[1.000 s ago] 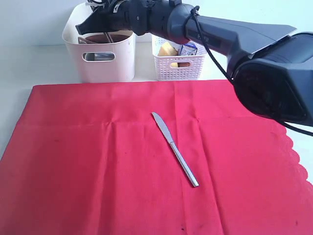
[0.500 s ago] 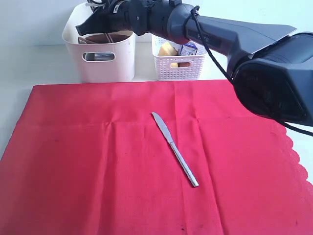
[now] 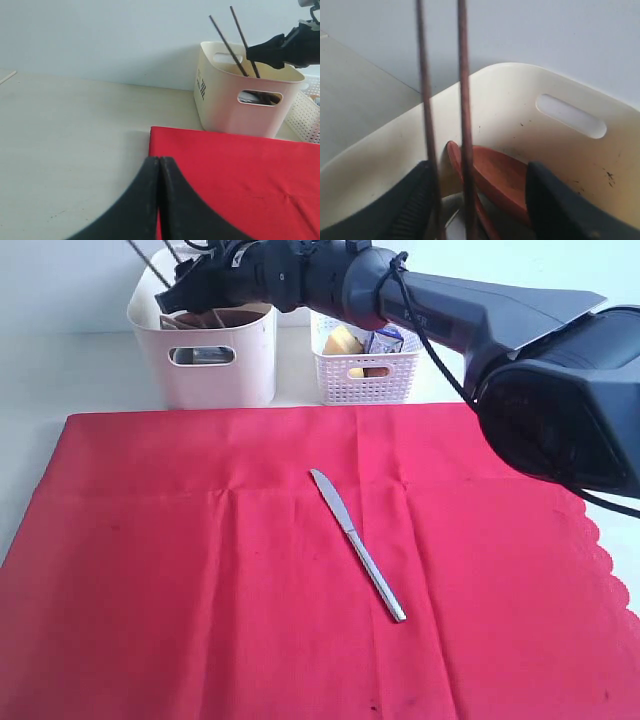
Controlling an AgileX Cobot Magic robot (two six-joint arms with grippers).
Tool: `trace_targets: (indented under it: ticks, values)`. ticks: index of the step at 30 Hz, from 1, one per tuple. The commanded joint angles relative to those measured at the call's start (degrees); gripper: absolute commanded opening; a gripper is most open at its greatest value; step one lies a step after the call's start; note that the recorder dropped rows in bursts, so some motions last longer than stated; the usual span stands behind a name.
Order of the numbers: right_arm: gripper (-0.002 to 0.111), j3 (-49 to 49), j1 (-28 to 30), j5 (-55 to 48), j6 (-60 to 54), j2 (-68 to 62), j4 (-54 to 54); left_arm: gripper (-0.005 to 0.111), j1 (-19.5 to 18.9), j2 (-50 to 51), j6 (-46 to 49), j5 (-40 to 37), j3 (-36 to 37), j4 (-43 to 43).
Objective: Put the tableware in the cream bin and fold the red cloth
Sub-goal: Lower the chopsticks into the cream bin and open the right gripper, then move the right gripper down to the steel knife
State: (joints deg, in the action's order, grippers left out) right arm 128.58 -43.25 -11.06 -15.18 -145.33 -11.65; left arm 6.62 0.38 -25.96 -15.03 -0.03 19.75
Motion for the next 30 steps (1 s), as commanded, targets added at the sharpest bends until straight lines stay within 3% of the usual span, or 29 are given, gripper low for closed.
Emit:
trace_targets:
  ticks: [1, 6, 15, 19, 25, 30]
  values:
    - [0.065, 0.50, 0.07, -4.83, 0.10, 2.55, -0.05, 0.002, -0.05, -0.38, 0.25, 0.34, 0.03, 0.09]
    - [0.059, 0.50, 0.07, -19.48, 0.13, 11.35, 0.44, 0.002, -0.05, -0.38, 0.25, 0.34, 0.03, 0.09]
    - [0.001, 0.06, 0.07, -47.12, 1.75, 25.89, 8.82, 0.002, -0.05, -0.38, 0.25, 0.34, 0.03, 0.09]
    - [0.000, -7.91, 0.07, -49.42, 1.64, 32.10, 7.49, 0.002, -0.05, -0.38, 0.25, 0.34, 0.03, 0.09]
    - [0.000, -38.78, 0.07, -37.35, 1.64, 43.37, 7.55, 0.002, -0.05, -0.38, 0.25, 0.34, 0.03, 0.09]
    - [0.000, -53.90, -0.26, -35.62, 6.44, 43.15, 7.21, 0.002, -0.05, -0.38, 0.25, 0.34, 0.03, 0.09]
